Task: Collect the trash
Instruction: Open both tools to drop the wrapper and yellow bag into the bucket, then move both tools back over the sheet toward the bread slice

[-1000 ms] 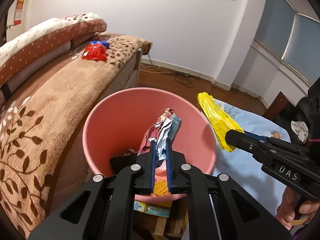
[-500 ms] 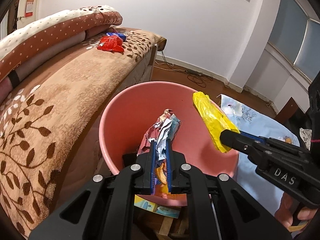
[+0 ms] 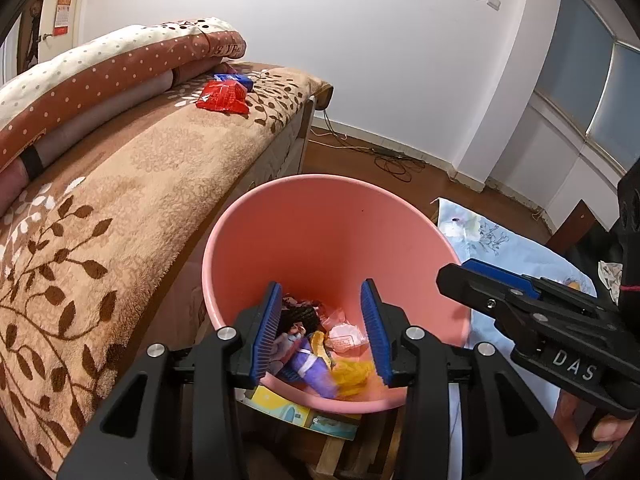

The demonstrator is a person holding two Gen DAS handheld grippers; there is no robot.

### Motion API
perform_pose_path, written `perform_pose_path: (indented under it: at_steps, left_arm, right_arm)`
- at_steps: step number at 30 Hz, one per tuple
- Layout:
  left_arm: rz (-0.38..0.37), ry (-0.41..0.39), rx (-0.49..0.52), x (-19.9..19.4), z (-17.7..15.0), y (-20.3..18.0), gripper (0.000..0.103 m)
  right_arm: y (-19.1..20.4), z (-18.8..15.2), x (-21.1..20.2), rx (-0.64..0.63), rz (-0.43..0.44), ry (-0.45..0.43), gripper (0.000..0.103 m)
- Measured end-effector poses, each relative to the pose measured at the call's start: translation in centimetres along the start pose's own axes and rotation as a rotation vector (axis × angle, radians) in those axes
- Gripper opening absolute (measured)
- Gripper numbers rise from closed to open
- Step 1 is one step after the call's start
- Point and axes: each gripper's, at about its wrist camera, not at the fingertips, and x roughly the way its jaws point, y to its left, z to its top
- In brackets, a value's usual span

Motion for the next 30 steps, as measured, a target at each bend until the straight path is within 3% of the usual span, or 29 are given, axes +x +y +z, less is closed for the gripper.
perform_pose_path:
  at_steps: [22, 30]
  left_arm:
    - [-0.031, -0.003, 0.034, -1.3, -0.2, -3.2, 0.042]
    - [-0.054, 0.001, 0.079, -1.9, -1.0, -5.2, 0.042]
  right_arm:
    - [-2.5, -3.3, -4.8, 0.032, -0.059, -0.044, 0.039]
    - [-4.0, -5.0, -7.9, 0.027, -0.161, -0.067, 0.040]
